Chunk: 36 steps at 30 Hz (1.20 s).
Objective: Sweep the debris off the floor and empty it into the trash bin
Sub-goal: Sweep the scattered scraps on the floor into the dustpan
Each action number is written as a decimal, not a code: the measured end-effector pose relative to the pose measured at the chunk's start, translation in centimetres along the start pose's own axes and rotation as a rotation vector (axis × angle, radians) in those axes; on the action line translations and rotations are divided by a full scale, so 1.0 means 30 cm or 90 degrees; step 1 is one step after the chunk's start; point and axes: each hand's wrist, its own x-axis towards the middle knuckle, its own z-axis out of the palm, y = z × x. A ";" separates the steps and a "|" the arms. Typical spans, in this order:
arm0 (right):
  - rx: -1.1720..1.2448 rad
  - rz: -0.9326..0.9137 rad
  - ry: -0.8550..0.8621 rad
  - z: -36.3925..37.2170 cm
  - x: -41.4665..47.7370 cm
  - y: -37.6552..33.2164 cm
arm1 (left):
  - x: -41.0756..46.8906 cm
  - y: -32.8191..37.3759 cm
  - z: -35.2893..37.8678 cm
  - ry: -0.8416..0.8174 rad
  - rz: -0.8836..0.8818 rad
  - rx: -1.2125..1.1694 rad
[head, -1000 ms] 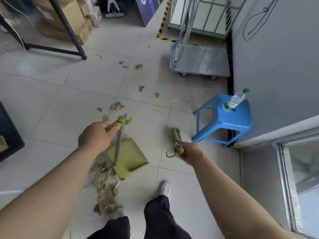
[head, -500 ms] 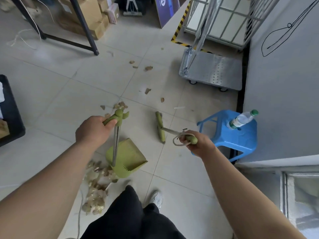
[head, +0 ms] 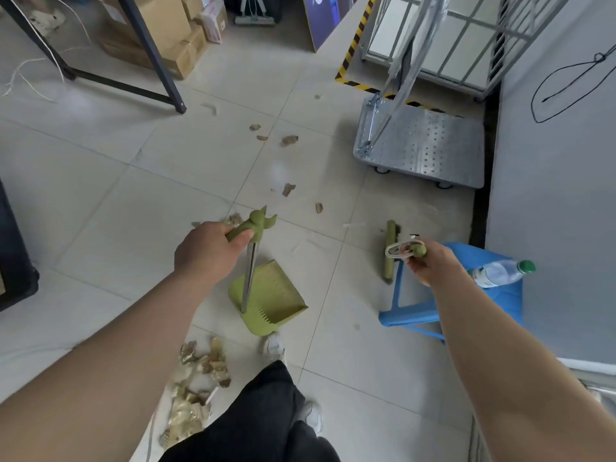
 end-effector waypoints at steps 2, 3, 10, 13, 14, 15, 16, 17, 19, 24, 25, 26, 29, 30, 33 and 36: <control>-0.048 -0.010 -0.018 0.077 0.044 -0.020 | 0.064 0.017 -0.013 -0.002 0.003 -0.011; -0.050 -0.001 -0.015 0.113 0.056 -0.022 | 0.092 0.026 -0.021 -0.003 0.005 -0.017; -0.184 0.066 -0.064 0.271 0.038 0.038 | 0.229 0.108 -0.071 -0.023 0.005 -0.015; -0.189 0.068 -0.075 0.283 0.018 0.001 | 0.264 0.151 -0.075 -0.020 0.012 -0.016; -0.189 0.067 -0.082 0.281 0.013 -0.025 | 0.275 0.165 -0.076 -0.015 0.014 -0.012; -0.183 0.069 -0.091 0.277 0.011 -0.056 | 0.287 0.178 -0.079 -0.008 0.015 -0.007; -0.169 0.068 -0.103 0.272 0.008 -0.091 | 0.299 0.191 -0.083 -0.001 0.016 -0.003; -0.147 0.065 -0.111 0.266 0.010 -0.127 | 0.312 0.202 -0.088 0.005 0.015 -0.004; -0.102 0.058 -0.121 0.261 0.015 -0.203 | 0.337 0.221 -0.095 0.013 0.004 -0.016; -0.244 0.025 -0.121 0.285 0.080 -0.340 | 0.369 0.263 -0.090 0.047 -0.050 -0.034; -0.284 0.020 -0.117 0.295 0.106 -0.366 | 0.372 0.271 -0.086 0.056 -0.065 -0.035; -0.314 0.016 -0.113 0.307 0.126 -0.393 | 0.373 0.279 -0.082 0.063 -0.081 -0.036; -0.340 0.014 -0.111 0.346 0.207 -0.472 | 0.369 0.299 -0.068 0.066 -0.127 -0.046; -0.334 0.024 -0.118 0.362 0.232 -0.493 | 0.366 0.303 -0.061 0.066 -0.141 -0.049; -0.305 0.055 -0.131 0.422 0.304 -0.520 | 0.347 0.310 -0.036 0.076 -0.188 -0.053; -0.377 0.061 -0.159 0.487 0.344 -0.495 | 0.309 0.307 -0.016 0.089 -0.237 -0.058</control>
